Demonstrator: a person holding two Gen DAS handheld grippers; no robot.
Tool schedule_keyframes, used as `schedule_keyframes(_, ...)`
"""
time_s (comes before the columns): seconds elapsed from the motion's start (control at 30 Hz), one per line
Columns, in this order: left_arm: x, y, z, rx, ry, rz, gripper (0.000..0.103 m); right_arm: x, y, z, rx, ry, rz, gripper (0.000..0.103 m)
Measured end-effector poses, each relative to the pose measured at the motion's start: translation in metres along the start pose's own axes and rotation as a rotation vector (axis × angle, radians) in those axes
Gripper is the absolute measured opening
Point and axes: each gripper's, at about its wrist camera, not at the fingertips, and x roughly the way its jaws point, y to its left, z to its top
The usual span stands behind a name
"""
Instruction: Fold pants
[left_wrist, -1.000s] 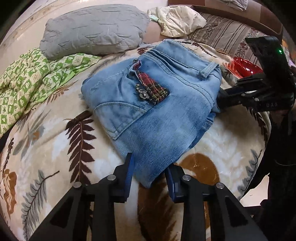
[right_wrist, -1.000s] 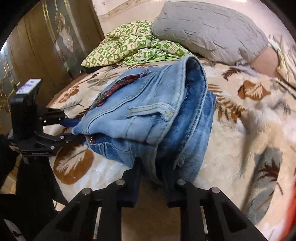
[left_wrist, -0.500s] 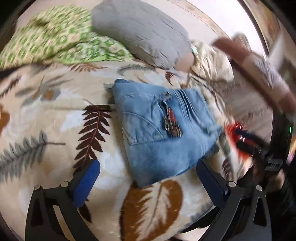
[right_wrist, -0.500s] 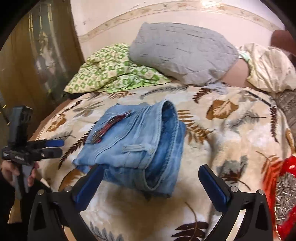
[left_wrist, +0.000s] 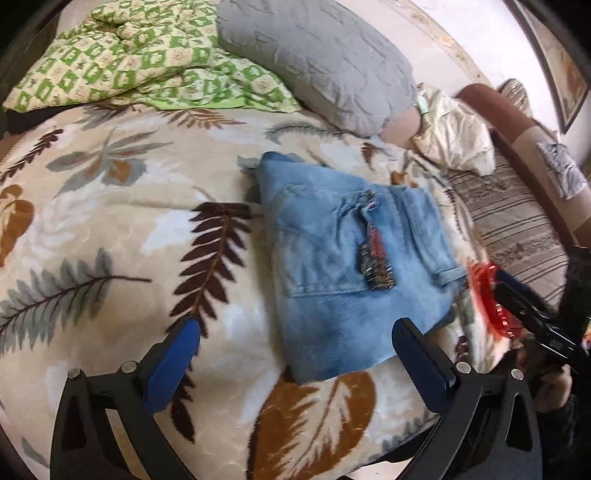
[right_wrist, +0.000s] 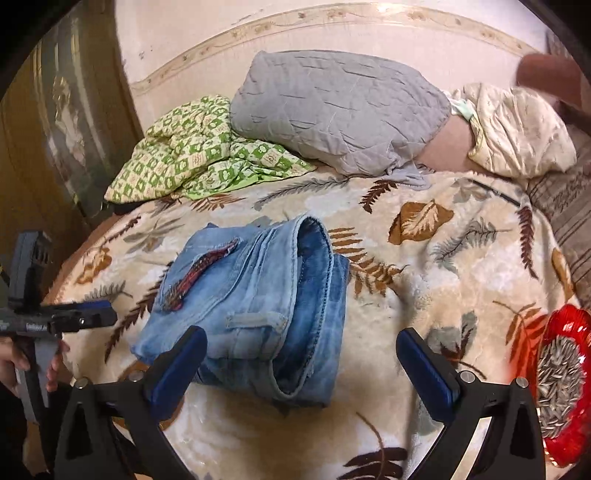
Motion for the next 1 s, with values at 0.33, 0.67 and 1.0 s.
schedule_keyframes(0.33, 0.047, 0.032, 0.034, -0.278, 0.087, -0.172, 0.103, 0.079, -0.062, 0.017, 0.46, 0.221, 0.298, 0.103)
schedule_keyframes(0.67, 0.09, 0.039, 0.035, -0.407, 0.184, -0.286, 0.103, 0.139, -0.066, -0.001, 0.517, 0.375, 0.397, 0.103)
schedule_keyframes(1.0, 0.1, 0.018, 0.033, -0.295, 0.184, -0.26, 0.102, 0.145, -0.045, 0.001, 0.423, 0.339, 0.385, 0.099)
